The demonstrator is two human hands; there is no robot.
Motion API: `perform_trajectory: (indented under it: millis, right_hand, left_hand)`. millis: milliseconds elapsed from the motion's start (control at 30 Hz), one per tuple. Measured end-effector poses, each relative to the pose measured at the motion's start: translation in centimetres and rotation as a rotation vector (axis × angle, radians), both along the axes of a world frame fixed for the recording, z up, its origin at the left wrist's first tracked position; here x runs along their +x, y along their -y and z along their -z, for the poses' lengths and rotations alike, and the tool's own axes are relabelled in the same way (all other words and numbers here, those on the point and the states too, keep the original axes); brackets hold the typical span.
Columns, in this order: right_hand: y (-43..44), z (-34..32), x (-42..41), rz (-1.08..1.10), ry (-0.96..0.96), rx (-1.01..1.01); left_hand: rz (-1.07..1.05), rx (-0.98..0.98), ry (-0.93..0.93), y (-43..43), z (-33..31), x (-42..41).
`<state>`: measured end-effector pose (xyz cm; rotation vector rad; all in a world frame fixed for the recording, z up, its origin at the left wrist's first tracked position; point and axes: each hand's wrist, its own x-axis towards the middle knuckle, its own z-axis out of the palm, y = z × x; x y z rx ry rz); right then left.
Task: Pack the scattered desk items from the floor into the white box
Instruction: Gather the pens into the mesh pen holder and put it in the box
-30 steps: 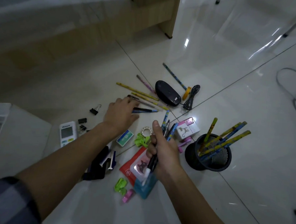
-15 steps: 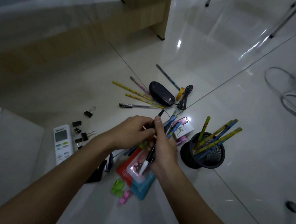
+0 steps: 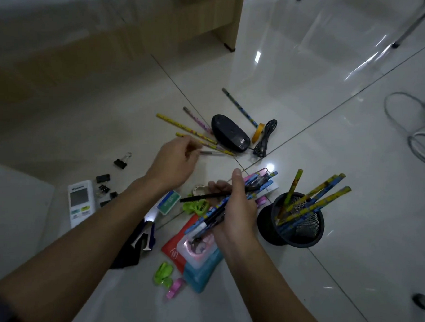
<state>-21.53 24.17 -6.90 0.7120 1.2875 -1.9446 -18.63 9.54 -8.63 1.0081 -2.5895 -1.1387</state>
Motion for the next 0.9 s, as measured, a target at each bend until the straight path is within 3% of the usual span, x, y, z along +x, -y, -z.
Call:
perform_trajectory:
  millis: [100,167,300,400,500,667,833,900]
  right_hand:
    - [-0.4,0.1,0.1,-0.053,-0.062,-0.059]
    - [-0.5,0.5,0.1,-0.104,-0.107,-0.029]
    - [-0.7,-0.1,-0.1,-0.106,-0.132,-0.009]
    - [-0.5,-1.1,-0.1,-0.134,-0.193,0.030]
    - [-0.5,-2.7,0.3,-0.109,-0.311,0.213]
    - [-3.9,-7.6,0.5,0.000,-0.635,0.268]
    - [-8.8,-11.3,-3.1,0.261,-0.813,0.157]
    - [-9.8,-10.3,-4.7,0.311,-0.886,0.201]
  left_hand:
    - [0.166,-0.444,0.272,1.0,2.4,0.3]
    - [0.164,-0.493,0.269,0.7,2.8,0.9]
    - [0.013,-0.048,-0.125,-1.3,0.4,2.8]
    - [0.159,0.190,-0.157,-3.4,-3.4,4.3]
    - [0.272,0.397,-0.168,-5.1,-5.7,5.1]
    - [0.004,0.463,-0.323,-7.3,-5.8,4.6]
    - [0.075,0.507,-0.292,-11.0,-5.6,3.0]
    - [0.128,0.503,-0.271,-12.1,-5.6,2.4]
